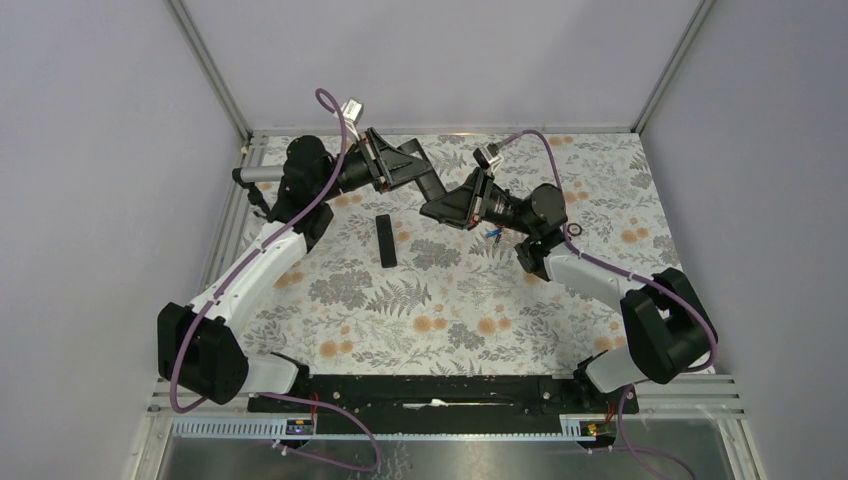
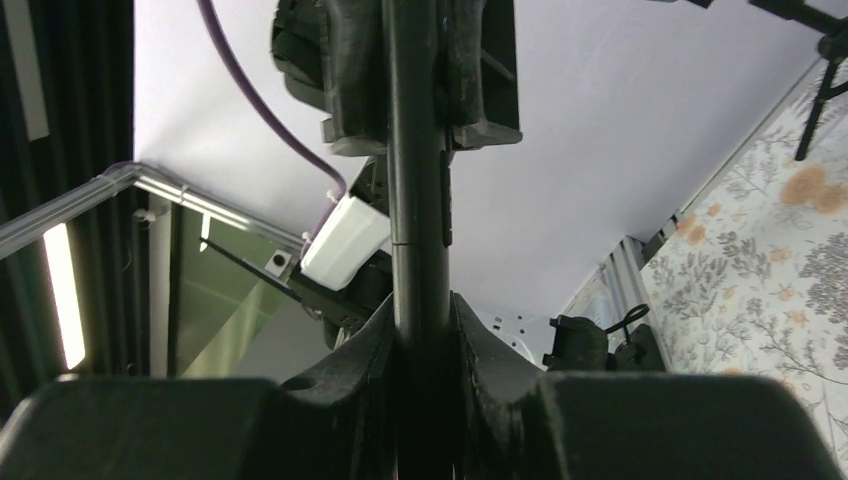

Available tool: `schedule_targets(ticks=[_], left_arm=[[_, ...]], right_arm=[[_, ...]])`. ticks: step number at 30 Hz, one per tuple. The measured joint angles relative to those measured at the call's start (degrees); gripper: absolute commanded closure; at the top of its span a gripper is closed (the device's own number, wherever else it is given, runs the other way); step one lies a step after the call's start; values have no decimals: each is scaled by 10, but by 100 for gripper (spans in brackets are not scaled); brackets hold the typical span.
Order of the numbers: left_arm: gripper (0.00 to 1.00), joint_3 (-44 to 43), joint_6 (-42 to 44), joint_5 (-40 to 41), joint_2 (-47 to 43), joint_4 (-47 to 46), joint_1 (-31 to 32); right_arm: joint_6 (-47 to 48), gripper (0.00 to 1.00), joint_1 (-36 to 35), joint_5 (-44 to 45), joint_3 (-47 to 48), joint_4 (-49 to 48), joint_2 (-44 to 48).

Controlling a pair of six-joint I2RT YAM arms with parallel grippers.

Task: Load the batteries into the remote control
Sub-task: Adjust the remote control.

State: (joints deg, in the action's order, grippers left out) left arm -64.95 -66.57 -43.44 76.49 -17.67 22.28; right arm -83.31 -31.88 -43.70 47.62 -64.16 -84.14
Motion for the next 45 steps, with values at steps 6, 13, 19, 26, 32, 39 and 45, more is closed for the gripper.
schedule_targets(ticks=[6,13,19,26,32,39,45], left_arm=[[100,4,-22,-7,1,-22,-2],[100,9,-22,-22,1,-48,4],[100,10,-25,-20,0,-51,5],[100,24,-45,13,0,-29,5],[100,26,-84,41,-4,3,5],[100,14,-96,31,-3,55,4],[100,-12,-94,-3,5,86,-10]], right_arm=[[-31,42,0,-5,2,-38,-11],[36,13,-1,52,2,97,24],[72,33,-1,116,10,169,61],[47,73,-3,127,13,163,61],[43,82,-2,131,4,153,62],[55,81,-1,112,-9,137,60],[65,77,5,59,8,106,36]])
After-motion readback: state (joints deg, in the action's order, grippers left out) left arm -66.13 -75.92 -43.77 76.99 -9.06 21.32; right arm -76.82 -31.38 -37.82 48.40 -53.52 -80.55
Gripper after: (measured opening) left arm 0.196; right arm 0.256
